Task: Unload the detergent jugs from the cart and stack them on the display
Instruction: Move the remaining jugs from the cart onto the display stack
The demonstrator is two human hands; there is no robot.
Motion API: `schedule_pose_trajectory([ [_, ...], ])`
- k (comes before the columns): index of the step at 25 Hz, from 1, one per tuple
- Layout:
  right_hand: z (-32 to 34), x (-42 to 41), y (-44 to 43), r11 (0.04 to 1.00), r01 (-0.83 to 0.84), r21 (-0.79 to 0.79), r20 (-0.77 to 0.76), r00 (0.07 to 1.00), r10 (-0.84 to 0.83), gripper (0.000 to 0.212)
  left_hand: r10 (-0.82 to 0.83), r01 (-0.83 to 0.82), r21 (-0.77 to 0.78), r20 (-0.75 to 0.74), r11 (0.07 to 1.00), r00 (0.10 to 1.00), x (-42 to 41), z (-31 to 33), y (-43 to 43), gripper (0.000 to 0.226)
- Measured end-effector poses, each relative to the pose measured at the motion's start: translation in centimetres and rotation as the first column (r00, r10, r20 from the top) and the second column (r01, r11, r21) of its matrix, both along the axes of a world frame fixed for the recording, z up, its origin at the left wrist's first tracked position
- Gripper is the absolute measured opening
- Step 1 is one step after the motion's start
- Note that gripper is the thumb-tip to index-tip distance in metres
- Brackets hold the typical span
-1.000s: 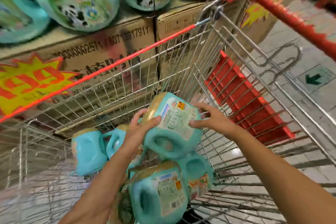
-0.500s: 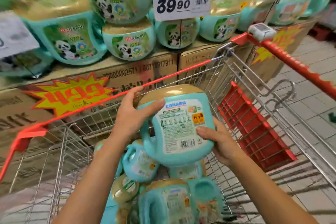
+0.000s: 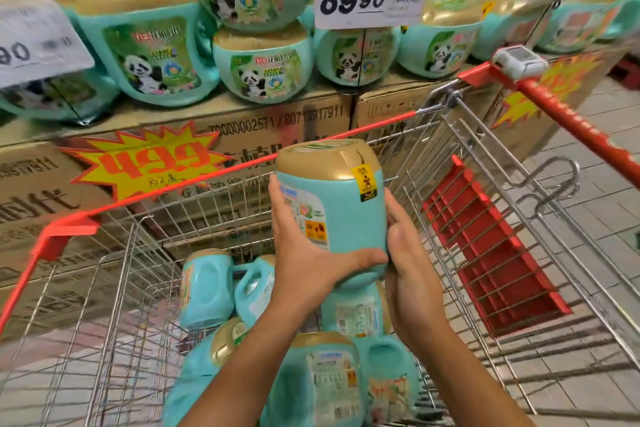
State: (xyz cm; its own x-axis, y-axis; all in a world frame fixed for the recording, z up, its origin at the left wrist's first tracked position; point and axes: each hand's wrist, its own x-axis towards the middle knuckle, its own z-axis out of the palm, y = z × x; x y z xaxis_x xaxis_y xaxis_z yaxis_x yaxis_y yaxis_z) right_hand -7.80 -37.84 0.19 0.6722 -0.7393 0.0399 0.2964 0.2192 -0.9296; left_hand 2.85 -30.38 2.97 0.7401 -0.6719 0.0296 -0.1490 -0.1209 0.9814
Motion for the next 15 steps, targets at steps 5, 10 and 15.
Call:
schedule_pose_trajectory([
  [5, 0.8, -0.9, -2.1, 0.975, -0.083, -0.208, -0.188, 0.981, 0.043, 0.037, -0.109, 0.054, -0.248, -0.216, 0.967, 0.970, 2.1, 0.1, 1.4, 0.138],
  [10, -0.4, -0.7, -3.3, 0.988, -0.110, 0.112, -0.195, 0.972, 0.131, 0.092, -0.401, 0.148, -0.444, -0.557, 0.884, 0.727, 3.0, 0.4, 2.7, 0.121],
  [15, 0.1, -0.6, -3.6, 0.888, -0.258, 0.380, 0.021, 0.962, 0.271, 0.107, -0.434, 0.123, -0.448, -0.705, 0.886, 0.561, 3.3, -0.3, 2.7, 0.080],
])
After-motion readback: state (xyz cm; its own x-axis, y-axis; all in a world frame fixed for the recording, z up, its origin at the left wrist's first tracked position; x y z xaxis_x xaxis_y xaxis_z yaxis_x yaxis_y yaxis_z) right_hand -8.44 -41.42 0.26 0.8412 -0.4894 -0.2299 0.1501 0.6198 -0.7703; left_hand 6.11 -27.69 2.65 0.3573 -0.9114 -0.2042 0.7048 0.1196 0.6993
